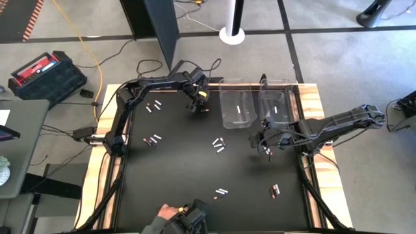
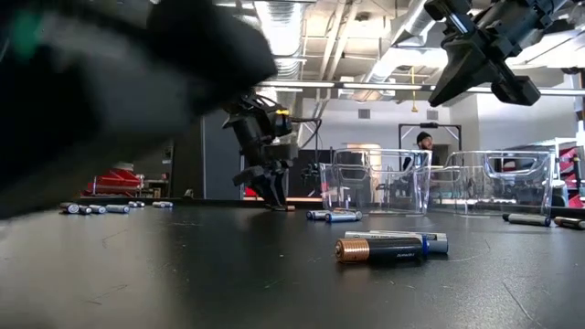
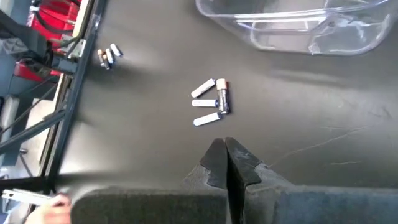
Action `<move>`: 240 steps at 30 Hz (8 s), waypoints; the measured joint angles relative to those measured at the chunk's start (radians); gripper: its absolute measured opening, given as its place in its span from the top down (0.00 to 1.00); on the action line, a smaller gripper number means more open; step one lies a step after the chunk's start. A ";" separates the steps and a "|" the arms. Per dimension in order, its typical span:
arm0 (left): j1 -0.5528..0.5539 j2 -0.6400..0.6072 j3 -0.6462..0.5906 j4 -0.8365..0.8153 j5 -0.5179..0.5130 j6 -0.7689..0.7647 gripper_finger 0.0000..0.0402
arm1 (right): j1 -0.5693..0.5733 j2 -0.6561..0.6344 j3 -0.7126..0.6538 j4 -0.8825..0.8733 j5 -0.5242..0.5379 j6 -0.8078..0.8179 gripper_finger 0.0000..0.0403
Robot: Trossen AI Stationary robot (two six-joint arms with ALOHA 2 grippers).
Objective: Sort batteries
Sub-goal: Put the black battery into the left transparent bin
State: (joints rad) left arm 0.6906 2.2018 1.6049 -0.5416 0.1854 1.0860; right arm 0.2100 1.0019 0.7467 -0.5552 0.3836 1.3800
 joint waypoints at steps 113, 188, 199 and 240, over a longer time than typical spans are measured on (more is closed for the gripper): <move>-0.132 -0.337 0.048 0.147 0.016 -0.824 0.90 | 0.031 0.000 0.000 0.024 0.008 -0.162 0.98; -0.042 0.085 0.624 -0.515 0.050 -0.935 0.77 | 0.089 0.001 0.000 0.028 0.011 -0.133 0.98; -0.004 -0.215 0.047 -0.120 0.064 -0.923 0.89 | 0.088 0.001 0.000 0.014 0.022 -0.132 0.98; -0.114 -0.271 -0.489 0.471 -0.119 -0.724 0.59 | 0.069 0.001 0.000 0.014 0.038 -0.097 0.98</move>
State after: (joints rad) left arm 0.5770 1.9312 1.1155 -0.0703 0.0667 0.3617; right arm 0.2787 1.0027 0.7464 -0.5416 0.4213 1.2831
